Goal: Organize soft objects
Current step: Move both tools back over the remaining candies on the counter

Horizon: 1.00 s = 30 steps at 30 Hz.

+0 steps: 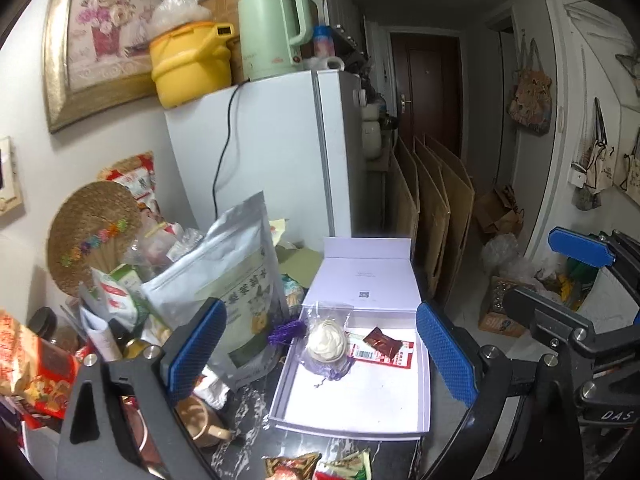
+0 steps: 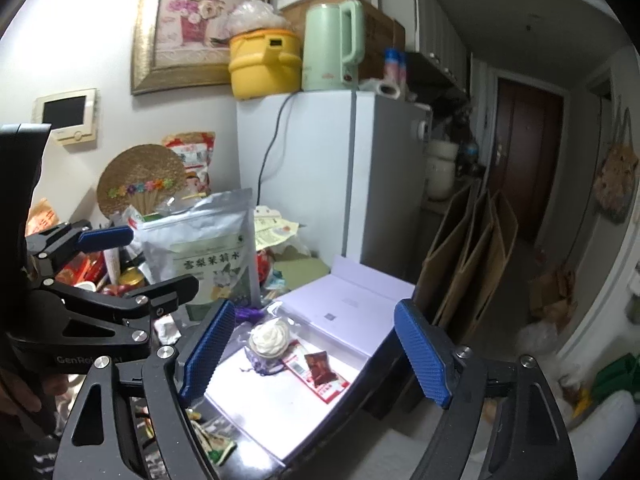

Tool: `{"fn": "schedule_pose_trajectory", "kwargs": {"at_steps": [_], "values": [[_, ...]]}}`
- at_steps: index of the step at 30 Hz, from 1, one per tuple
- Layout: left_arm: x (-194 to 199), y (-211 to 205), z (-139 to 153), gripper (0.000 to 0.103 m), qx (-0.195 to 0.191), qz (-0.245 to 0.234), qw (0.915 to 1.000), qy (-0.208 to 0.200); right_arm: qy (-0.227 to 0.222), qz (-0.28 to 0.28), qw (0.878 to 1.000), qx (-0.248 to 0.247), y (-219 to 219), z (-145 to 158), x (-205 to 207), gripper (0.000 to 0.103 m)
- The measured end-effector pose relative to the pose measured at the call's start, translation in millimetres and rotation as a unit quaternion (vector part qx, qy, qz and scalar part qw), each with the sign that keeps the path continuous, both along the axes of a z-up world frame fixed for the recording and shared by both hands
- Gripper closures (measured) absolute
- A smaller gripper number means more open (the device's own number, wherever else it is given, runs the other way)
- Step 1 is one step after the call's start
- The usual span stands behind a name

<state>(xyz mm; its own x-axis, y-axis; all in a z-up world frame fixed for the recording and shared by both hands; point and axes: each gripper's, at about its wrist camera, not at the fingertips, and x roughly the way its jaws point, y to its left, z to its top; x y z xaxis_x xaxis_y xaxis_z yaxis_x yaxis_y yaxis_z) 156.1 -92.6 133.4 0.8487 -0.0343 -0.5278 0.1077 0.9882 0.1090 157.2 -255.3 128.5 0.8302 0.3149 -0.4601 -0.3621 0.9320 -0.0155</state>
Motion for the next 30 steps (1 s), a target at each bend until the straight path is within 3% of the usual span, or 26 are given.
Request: {"fn": "schedule_pose_trajectory", "kwargs": {"at_steps": [6,13,17,30], "values": [[-41,2,2,0.006,0.013,-0.001,0.9995,-0.029,-0.026,0.003,1.0,-0.003,1,-1,-36,0.02],[-76,9,-15,0.006,-0.006,-0.007,0.9999,-0.009,-0.032,0.015,0.999,-0.005,2,-15,-76,0.019],[-95,8,-28,0.006,0.001,0.001,0.9999,-0.013,-0.022,0.021,1.0,0.0,4,-28,-90,0.019],[-128,17,-79,0.006,-0.043,-0.001,0.9984,0.036,0.048,0.056,0.997,0.034,8,-90,-115,0.019]]}}
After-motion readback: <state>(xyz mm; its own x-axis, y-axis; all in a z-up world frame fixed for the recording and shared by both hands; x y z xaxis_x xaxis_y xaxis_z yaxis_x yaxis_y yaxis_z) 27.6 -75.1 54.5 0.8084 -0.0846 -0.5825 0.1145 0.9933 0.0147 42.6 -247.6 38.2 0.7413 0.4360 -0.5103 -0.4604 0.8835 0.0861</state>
